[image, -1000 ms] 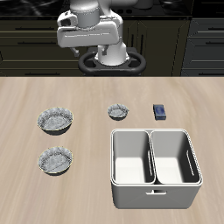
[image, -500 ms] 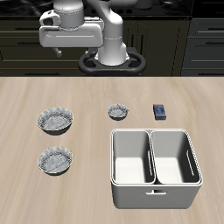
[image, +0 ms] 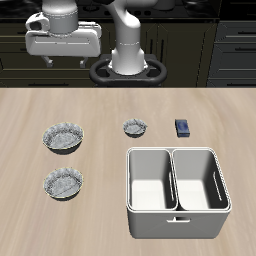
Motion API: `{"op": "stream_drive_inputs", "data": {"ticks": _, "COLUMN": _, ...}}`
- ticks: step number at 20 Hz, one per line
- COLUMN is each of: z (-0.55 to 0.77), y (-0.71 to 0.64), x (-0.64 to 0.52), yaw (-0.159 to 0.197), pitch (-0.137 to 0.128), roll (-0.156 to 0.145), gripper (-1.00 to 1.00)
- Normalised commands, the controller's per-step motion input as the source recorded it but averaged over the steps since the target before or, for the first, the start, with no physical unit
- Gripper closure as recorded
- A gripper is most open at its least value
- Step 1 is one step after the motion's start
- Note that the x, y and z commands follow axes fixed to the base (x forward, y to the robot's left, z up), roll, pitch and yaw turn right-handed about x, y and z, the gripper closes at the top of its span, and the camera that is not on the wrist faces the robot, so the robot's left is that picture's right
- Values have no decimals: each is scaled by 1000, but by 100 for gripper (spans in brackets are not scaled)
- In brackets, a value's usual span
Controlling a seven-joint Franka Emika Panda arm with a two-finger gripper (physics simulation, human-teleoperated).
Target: Stack the middle-sized bowl on the largest bowl
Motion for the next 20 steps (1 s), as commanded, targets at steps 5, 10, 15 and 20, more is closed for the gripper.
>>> {"op": "stream_drive_inputs", "data": {"ticks": 5, "z": 13, "y": -391, "x": 173, "yaw": 34, "pitch": 6, "roll": -4, "gripper": -100}}
{"op": "stream_drive_inputs", "data": {"ticks": 10, "z": -12, "y": -262, "x": 184, "yaw": 29, "pitch": 7, "roll": 44, "gripper": -100}}
{"op": "stream_drive_inputs", "data": {"ticks": 15, "z": 43, "y": -190, "x": 92, "yaw": -12, "pitch": -22, "roll": 28, "gripper": -100}}
{"op": "stream_drive_inputs", "data": {"ticks": 20, "z": 176, "y": -305, "x": 146, "yaw": -3, "pitch": -59, "roll": -20, "gripper": -100}}
